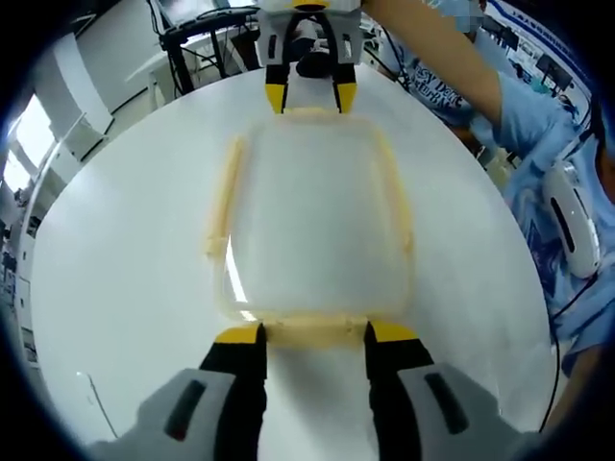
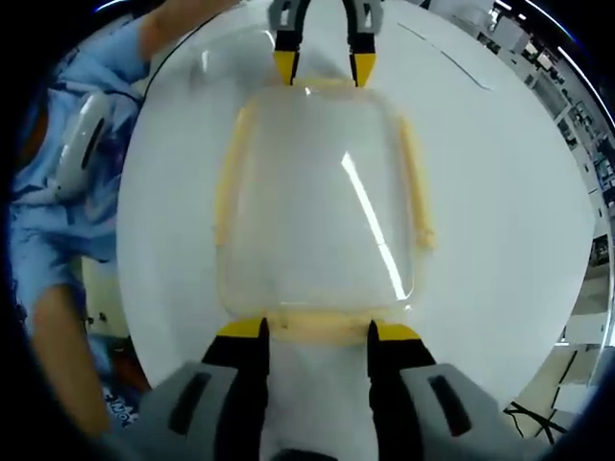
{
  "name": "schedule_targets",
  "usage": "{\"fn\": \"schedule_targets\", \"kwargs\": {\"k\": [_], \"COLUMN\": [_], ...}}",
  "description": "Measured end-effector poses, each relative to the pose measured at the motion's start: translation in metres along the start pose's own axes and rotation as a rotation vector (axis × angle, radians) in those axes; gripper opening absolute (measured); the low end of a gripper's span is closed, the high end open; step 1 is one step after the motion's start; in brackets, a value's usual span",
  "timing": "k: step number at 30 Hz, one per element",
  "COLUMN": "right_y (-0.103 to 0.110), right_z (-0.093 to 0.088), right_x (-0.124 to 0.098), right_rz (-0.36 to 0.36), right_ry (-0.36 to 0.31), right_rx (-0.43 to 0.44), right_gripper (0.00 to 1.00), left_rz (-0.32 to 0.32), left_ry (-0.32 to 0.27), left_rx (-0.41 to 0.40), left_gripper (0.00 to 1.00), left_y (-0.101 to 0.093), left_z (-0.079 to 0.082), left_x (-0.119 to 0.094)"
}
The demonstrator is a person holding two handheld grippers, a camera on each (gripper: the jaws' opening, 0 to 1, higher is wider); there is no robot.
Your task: Snap each plastic latch of the storage box into its locked position after aligning the lid with the box until every specified latch is closed and the lid sits flush.
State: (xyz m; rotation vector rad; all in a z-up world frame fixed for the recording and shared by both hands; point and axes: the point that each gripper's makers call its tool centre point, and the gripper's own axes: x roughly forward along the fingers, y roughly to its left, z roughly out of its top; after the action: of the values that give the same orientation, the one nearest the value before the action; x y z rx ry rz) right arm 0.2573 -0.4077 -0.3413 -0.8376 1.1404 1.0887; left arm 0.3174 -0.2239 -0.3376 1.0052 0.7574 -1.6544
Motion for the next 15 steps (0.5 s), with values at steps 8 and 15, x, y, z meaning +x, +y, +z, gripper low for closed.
{"fn": "schedule_targets", "kwargs": {"k": [8,15], "right_y": [0.000,0.001], "right_z": [0.000,0.002], "right_x": [-0.001,0.000], "right_rz": [-0.003,-0.001], "right_ry": [0.003,0.002], "right_rx": [0.000,-0.011], "right_gripper": [0.40,0.40], "left_rz": [-0.006,-0.009], "left_ry": [-0.002,0.002], "left_rx": [-0.001,-0.009], "left_gripper": [0.39,0.39], "left_y": [-0.003,-0.006], "left_z": [0.002,0.005], "left_x": [0.000,-0.012]}}
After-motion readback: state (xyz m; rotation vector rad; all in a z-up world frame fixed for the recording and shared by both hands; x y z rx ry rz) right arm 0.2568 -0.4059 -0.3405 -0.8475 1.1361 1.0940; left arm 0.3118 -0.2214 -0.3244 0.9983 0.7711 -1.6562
